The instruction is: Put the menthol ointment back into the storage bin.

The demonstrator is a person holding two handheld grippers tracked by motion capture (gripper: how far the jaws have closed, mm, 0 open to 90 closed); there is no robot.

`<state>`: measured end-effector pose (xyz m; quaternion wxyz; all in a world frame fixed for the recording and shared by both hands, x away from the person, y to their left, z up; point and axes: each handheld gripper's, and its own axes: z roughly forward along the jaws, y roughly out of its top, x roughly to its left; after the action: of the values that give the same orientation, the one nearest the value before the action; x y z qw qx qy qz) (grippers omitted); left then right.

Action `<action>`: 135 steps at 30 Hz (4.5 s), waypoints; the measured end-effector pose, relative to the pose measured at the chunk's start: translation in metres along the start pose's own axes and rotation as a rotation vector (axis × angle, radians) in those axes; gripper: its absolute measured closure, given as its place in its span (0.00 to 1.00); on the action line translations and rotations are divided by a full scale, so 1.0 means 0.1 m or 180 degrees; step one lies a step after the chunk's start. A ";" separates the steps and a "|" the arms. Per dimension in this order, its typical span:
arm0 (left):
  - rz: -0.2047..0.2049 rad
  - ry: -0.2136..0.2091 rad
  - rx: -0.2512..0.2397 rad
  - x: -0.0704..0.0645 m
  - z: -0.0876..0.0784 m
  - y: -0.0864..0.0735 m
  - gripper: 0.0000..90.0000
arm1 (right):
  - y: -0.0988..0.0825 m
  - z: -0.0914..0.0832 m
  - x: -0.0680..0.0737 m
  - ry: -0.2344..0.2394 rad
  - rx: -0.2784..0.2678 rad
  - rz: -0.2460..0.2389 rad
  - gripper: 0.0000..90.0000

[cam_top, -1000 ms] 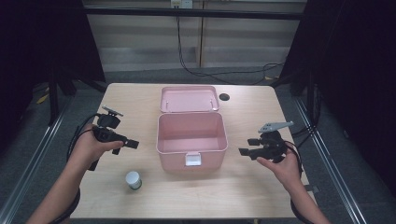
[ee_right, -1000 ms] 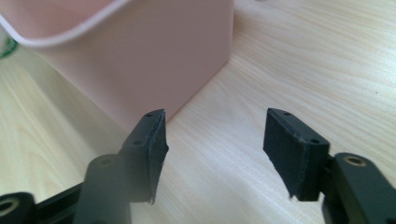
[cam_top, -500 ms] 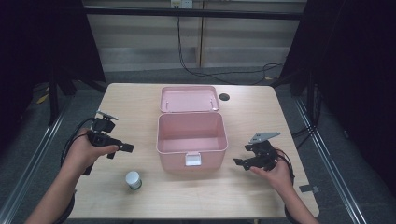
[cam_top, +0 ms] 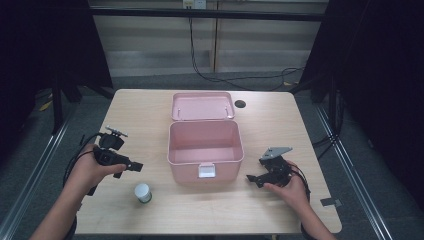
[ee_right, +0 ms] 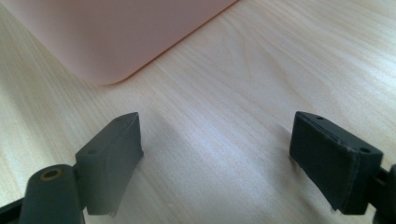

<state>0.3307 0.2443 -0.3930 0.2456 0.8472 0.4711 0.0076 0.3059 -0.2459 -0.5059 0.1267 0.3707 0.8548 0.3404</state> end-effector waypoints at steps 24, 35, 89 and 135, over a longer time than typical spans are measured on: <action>0.0151 -0.0134 0.0320 -0.19 0.15 -0.19 0.38 | -0.09 0.00 0.00 -0.0065 -0.0203 0.0020 0.15; 0.0163 -0.0206 0.0503 -0.23 0.31 -0.26 0.37 | -0.09 0.00 0.00 -0.0066 -0.0203 0.0020 0.15; 0.0266 -0.0228 0.0890 -0.42 0.01 0.26 0.56 | -0.09 0.00 0.01 -0.0080 -0.0201 0.0035 0.15; 0.0000 -0.0054 0.0765 -0.30 -0.42 0.93 0.56 | -0.09 0.00 0.01 -0.0085 -0.0207 0.0040 0.15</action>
<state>0.3779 0.1965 -0.3100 0.1463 0.8705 0.4666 -0.0560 0.3008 -0.2493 -0.5120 0.1480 0.3763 0.8391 0.3638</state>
